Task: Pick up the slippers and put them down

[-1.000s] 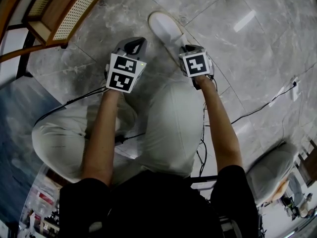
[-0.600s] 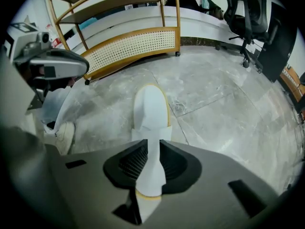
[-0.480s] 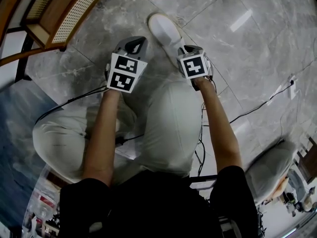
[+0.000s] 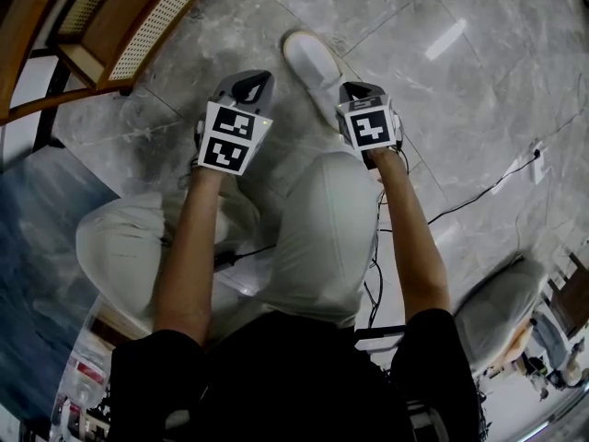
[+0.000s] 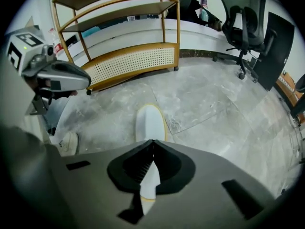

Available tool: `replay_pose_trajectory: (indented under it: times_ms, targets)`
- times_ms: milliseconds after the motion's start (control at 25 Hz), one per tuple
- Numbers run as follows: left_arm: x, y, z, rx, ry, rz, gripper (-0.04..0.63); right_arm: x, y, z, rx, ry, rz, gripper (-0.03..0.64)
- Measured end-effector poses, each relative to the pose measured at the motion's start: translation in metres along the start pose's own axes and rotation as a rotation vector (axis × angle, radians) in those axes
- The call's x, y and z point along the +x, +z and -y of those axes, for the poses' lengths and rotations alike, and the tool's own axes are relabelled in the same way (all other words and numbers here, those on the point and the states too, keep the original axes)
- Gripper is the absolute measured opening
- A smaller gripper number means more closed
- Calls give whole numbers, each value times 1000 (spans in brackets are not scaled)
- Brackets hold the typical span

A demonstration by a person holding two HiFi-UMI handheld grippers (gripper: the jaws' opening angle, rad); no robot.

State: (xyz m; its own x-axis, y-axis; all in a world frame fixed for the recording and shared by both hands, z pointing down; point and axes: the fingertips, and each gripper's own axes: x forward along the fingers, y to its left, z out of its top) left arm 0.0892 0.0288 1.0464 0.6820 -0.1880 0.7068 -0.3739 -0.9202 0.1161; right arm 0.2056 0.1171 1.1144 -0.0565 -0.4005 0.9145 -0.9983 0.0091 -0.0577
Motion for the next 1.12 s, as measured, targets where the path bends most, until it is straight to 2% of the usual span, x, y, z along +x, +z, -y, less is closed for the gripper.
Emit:
replay_pose_trajectory:
  times_ms: [120,240,480,640,840,1120]
  targets:
    - [-12,8,-8,-14,3,1,5,-17,17,-4,-16,-12,17,0]
    - [-26,21,-13,23,8,-5,6,-37,37,-10,-13,-9,41,0]
    - [-57,54,-26,43,9,-3,5,-86,74,-22,0,-3,76,0]
    - [-83,78,-28,28,7,-1,5,-127,98,-31,3,-3,104,0]
    - [-115,111,-17,99,1,-13,5,-178,132,-39,20,12,148,0]
    - [-182,152,-11,12,2,16,5,-255,171,-62,-3,33,161,0]
